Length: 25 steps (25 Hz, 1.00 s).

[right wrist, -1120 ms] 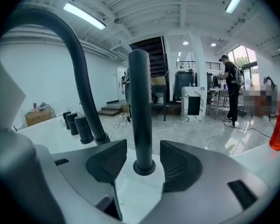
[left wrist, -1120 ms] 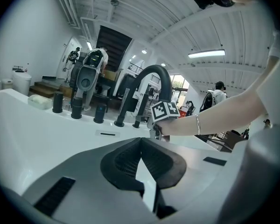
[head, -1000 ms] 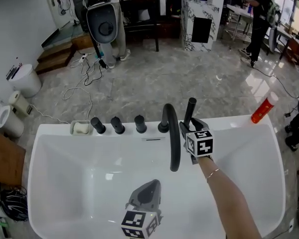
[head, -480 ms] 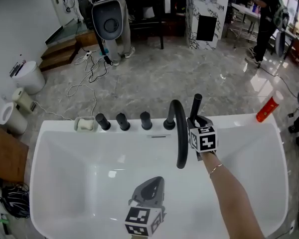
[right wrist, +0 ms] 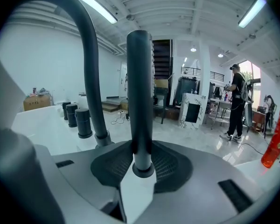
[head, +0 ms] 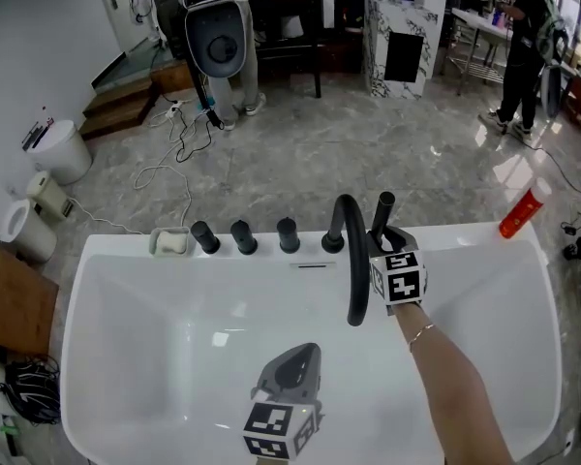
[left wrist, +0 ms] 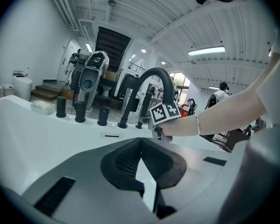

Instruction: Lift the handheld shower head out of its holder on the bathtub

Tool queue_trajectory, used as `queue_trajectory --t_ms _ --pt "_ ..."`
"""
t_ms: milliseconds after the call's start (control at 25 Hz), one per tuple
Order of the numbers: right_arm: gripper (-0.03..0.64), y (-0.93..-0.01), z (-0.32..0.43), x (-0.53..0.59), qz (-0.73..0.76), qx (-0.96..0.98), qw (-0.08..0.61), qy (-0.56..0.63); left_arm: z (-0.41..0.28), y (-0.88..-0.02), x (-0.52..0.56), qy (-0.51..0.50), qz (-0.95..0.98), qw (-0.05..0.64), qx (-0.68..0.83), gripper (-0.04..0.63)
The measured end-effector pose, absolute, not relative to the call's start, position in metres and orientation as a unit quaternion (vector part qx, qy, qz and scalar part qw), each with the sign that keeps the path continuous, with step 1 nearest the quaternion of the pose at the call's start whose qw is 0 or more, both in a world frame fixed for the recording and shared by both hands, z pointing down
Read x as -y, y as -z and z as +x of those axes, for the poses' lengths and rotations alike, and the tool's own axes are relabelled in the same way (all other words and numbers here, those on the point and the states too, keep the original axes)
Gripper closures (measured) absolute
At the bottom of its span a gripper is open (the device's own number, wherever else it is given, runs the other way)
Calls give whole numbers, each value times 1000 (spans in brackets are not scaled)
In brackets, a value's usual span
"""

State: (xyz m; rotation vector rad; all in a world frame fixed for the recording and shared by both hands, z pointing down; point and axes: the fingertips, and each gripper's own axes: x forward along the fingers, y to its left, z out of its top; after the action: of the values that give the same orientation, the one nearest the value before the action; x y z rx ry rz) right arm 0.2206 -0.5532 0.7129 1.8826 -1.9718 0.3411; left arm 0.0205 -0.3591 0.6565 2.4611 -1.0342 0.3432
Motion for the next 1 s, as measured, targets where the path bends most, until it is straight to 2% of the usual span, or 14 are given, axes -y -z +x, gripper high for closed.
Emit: queue_trajectory --t_ms 1000 --pt "494 -546 224 475 681 715 135 -81 48 -540 314 -113 914 188 340 575"
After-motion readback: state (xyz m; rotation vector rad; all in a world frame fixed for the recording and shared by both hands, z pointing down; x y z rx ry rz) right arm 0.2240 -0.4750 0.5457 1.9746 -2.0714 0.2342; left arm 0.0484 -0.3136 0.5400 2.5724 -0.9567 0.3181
